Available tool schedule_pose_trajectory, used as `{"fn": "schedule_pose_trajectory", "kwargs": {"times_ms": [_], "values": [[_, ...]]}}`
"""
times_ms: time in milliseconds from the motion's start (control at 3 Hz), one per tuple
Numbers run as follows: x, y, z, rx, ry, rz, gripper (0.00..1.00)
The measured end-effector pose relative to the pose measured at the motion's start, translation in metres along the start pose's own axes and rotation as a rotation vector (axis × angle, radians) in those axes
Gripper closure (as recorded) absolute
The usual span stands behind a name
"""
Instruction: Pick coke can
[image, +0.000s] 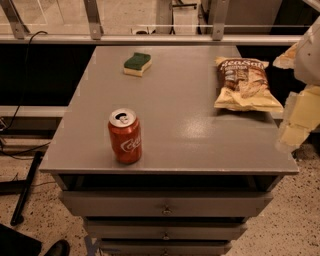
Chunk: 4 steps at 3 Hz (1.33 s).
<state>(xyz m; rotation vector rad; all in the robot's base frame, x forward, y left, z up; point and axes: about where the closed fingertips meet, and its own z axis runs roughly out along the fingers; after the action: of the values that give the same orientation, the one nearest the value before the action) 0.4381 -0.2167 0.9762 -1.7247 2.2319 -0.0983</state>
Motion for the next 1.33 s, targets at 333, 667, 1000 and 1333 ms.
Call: {"fn": "schedule_pose_trajectory", "kwargs": {"times_ms": [333, 667, 1000, 1333], "values": [[0.0, 0.0, 0.0, 0.0, 0.0, 0.0, 0.0], [-0.034, 0.004, 0.005, -0.003, -0.075, -0.019, 0.0], [-0.104, 0.012, 0.012, -0.023, -0.214, -0.055, 0.0], [-0.178, 0.021, 0.012, -0.063, -0.384, -0.069, 0.0]]}}
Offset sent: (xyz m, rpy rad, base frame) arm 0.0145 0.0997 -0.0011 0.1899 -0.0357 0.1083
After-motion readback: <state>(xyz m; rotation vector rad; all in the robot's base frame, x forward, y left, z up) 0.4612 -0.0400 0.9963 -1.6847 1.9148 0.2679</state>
